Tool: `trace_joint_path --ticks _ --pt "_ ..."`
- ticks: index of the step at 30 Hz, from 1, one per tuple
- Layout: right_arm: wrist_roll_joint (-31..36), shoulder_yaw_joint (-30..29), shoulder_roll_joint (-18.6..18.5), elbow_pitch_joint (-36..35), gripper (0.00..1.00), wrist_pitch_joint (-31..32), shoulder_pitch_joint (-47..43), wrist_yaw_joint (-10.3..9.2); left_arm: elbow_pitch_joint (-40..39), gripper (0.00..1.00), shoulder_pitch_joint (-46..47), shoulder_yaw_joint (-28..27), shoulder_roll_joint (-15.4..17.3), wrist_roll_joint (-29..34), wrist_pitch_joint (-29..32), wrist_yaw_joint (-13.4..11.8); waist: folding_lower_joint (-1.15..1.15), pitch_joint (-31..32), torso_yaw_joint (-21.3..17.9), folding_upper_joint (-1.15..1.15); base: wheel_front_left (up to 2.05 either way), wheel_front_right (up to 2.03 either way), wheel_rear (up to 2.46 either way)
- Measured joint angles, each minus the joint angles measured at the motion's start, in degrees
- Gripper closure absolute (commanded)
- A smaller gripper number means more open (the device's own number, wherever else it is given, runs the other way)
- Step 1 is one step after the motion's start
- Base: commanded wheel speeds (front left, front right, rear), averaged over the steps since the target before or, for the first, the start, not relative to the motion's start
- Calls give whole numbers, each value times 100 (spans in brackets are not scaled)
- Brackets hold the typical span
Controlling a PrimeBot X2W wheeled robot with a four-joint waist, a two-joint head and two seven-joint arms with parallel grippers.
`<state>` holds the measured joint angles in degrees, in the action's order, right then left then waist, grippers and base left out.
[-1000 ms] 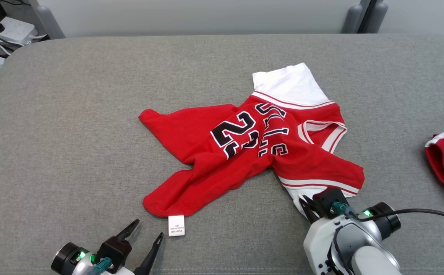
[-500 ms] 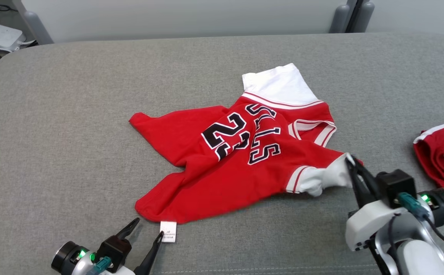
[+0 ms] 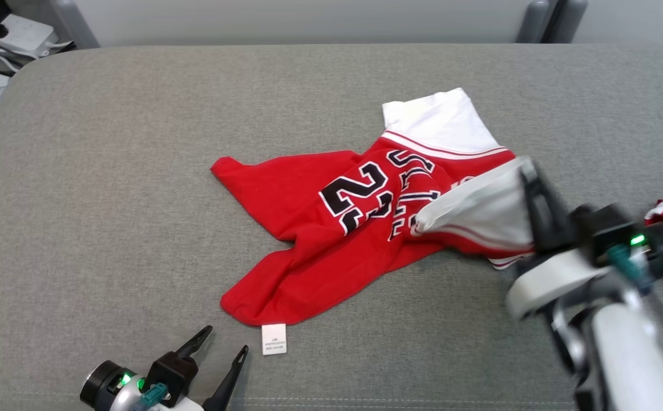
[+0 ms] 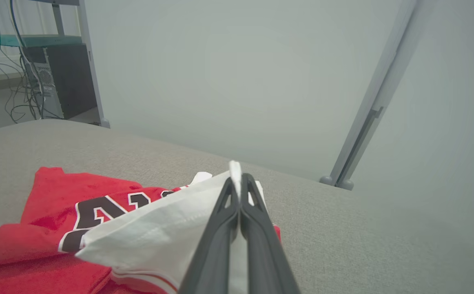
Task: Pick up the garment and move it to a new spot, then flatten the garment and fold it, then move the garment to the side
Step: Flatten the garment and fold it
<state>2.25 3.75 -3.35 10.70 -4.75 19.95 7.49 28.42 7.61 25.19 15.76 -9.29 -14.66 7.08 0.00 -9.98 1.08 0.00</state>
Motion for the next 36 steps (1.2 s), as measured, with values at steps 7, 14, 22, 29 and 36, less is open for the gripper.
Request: trace_joint_path --ticks 7,14,22,29,36 --pt "-713 1055 -686 44 100 436 -894 8 25 0 -2 -79 93 -81 0 0 0 -29 28 0 0 0 0" --pt "-1101 1157 -826 -90 100 499 -1108 0 11 0 0 -91 108 -80 0 0 0 -83 -159 0 0 0 0" --pt "-1831 1646 -909 144 100 1181 -1110 0 3 0 71 -40 112 -89 0 0 0 -26 -137 0 0 0 0" --pt "-2074 1315 -972 296 0 1472 -1117 0 73 0 71 -32 77 -88 0 0 0 108 -143 0 0 0 0" --pt "-1874 632 -709 254 0 1310 -1117 0 124 0 62 -27 -11 -80 0 0 0 193 -180 0 0 0 0"
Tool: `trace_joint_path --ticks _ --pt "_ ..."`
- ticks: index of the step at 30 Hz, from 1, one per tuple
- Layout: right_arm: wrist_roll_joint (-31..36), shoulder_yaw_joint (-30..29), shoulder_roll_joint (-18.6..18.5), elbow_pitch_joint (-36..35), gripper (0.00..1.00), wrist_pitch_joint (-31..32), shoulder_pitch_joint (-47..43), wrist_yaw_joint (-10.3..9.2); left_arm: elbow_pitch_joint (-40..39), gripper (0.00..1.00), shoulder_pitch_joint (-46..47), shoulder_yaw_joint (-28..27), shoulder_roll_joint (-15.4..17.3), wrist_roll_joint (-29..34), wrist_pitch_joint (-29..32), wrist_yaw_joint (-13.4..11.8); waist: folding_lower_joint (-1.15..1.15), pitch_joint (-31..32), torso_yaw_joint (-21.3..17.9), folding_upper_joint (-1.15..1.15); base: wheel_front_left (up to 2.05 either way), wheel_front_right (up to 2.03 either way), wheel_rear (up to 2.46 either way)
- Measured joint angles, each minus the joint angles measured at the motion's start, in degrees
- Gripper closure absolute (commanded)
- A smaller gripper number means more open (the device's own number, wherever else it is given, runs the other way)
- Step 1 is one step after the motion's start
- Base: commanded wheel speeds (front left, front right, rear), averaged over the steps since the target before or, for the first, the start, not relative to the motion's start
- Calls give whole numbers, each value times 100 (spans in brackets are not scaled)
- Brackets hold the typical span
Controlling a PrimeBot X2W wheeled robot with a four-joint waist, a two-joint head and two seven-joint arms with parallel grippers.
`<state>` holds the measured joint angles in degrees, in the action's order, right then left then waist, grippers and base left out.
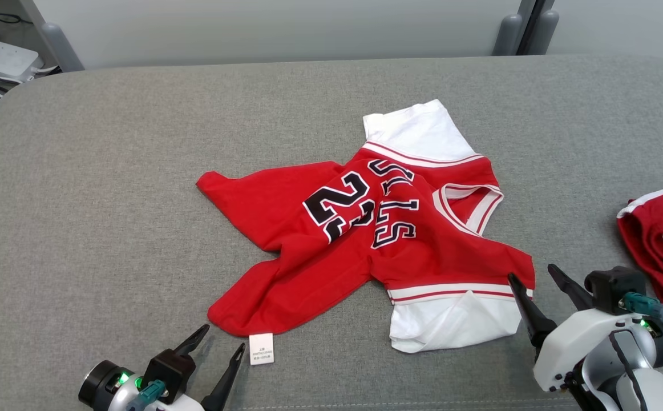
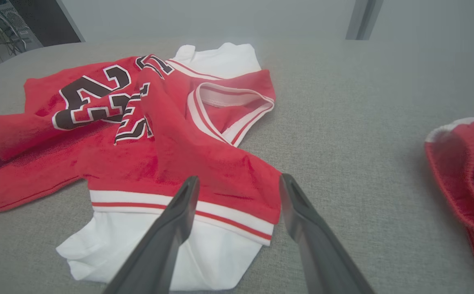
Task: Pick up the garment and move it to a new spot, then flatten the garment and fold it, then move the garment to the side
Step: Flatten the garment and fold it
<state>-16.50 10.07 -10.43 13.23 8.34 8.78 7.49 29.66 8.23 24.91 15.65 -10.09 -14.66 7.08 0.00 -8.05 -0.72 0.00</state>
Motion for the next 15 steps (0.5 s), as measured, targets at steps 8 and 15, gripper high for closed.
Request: trace_joint_path --ticks 8,15 --pt "-628 -71 559 149 0 -36 -266 0 53 0 -14 31 -35 4 0 0 0 66 -25 0 0 0 0" --pt "-971 23 703 279 0 -311 -384 0 76 0 -71 30 -19 12 0 0 0 51 -94 0 0 0 0"
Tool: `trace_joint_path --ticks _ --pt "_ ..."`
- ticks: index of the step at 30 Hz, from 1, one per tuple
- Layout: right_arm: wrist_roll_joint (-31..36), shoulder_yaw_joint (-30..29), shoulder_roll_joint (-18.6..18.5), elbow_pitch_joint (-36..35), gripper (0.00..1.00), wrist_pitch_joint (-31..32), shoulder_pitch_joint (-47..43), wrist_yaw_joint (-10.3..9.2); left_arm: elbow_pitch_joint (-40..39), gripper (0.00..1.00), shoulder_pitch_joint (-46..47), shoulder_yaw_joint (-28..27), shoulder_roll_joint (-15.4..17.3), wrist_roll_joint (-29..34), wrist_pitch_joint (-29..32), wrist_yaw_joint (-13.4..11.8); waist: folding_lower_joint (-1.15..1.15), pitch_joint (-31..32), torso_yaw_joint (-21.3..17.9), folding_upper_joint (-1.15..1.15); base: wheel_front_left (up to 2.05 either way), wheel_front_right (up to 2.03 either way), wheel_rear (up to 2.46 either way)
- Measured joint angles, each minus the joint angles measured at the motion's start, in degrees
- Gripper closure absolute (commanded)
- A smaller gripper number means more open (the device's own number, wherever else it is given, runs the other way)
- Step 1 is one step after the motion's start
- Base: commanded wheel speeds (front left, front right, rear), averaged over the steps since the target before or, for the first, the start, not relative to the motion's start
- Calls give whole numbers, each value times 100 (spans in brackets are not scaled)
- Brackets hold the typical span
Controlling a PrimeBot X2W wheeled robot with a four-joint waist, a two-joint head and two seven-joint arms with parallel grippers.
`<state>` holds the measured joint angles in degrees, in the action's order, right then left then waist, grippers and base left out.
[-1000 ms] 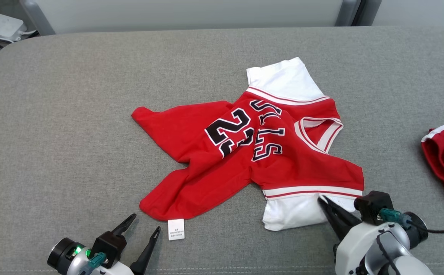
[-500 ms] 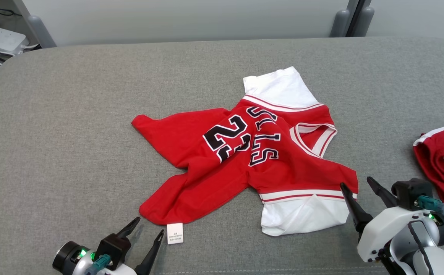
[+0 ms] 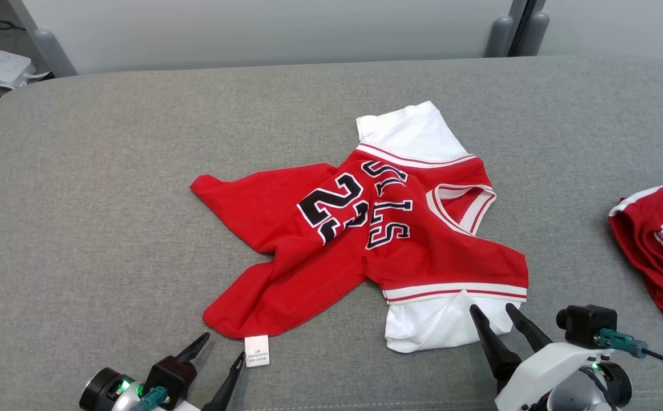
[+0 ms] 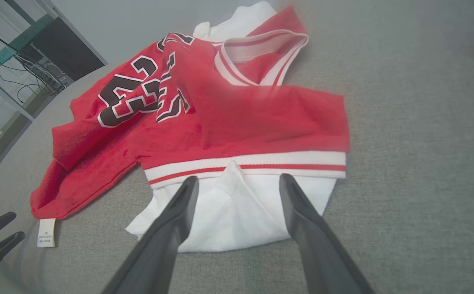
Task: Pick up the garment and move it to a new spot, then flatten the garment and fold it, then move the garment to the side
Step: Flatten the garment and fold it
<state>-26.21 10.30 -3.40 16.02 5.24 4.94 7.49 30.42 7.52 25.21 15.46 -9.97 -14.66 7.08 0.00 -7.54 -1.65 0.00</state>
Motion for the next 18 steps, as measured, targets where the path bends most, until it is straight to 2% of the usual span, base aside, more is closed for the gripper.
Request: trace_joint_path --ticks 3,11,16,18 --pt "159 91 14 179 0 -102 63 0 -1 0 0 1 10 -1 0 0 0 -48 -17 0 0 0 0" --pt "1378 202 38 728 0 -120 717 0 -8 0 1 63 19 -15 0 0 0 -170 68 0 0 0 0" --pt "1625 215 41 961 0 -19 810 0 -21 0 3 86 52 -74 0 0 0 -235 176 0 0 0 0" --pt "1661 254 40 1040 3 0 812 0 -29 0 3 86 69 -74 0 0 0 -255 207 0 0 0 0"
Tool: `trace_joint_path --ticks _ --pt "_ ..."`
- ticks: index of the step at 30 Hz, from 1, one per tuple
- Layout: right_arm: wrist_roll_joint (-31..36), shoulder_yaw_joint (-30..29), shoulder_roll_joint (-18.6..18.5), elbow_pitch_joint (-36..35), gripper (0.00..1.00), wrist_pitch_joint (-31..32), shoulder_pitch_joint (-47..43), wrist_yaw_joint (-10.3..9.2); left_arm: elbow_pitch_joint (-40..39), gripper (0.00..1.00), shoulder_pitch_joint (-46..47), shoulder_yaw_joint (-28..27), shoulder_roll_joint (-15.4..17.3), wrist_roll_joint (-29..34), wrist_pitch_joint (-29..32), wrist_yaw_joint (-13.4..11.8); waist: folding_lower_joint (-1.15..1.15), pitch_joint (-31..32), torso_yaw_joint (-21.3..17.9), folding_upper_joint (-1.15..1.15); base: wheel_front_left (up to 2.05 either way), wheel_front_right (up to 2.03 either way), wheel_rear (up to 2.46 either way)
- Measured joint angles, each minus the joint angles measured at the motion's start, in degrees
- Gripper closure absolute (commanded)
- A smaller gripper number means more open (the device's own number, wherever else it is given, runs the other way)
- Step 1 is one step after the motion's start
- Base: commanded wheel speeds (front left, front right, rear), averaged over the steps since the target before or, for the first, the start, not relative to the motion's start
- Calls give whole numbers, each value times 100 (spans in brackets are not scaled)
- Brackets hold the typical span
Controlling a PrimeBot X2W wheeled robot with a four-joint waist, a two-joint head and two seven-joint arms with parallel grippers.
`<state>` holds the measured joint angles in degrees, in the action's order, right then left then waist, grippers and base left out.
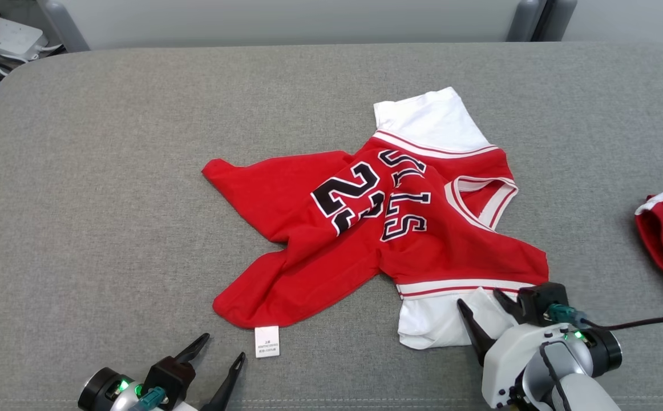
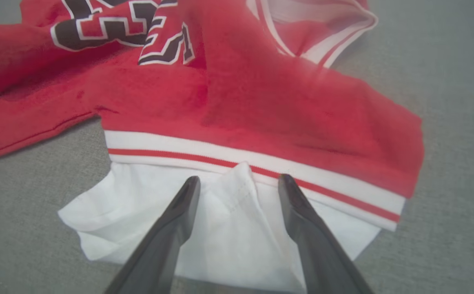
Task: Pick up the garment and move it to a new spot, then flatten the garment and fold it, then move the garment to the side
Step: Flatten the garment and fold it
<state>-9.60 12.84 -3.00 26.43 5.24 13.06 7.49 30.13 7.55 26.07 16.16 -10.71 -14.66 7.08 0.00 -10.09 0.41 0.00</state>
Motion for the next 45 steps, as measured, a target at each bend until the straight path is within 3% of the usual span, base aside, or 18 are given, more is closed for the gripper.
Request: trace_joint_path --ticks 5,6,8,9,15,20,28,36,45 --pt "30 30 1 74 11 33 5 0 -26 0 1 -9 53 -43 0 0 0 -44 11 0 0 0 0" --pt "56 36 0 87 22 33 16 0 -36 0 1 -9 66 -44 0 0 0 -51 6 0 0 0 0" --pt "70 70 -1 103 64 26 54 0 -45 0 2 -12 79 -45 0 0 0 -64 -8 0 0 0 0" --pt "78 80 0 103 98 -1 73 0 -49 0 4 -13 79 -46 0 0 0 -69 -14 0 0 0 0" --pt "182 35 0 -86 100 -298 142 0 -116 0 31 -67 84 -73 0 0 0 -75 -55 0 0 0 0" --pt "355 -171 -19 -657 100 -461 -8 0 -189 0 137 -280 91 -281 0 0 0 -39 -126 0 0 0 0" --pt "375 -83 -181 -1278 100 -282 -733 0 121 0 495 -428 203 -894 0 -1 0 -100 -362 0 0 0 0" --pt "367 87 -79 -1390 100 -274 -776 0 677 0 662 -83 286 -1741 -3 -1 0 -204 -605 0 0 0 0" --pt "368 81 -35 -1327 100 -331 -776 0 702 1 683 308 278 -2069 -51 -1 0 -186 -604 0 0 0 0"
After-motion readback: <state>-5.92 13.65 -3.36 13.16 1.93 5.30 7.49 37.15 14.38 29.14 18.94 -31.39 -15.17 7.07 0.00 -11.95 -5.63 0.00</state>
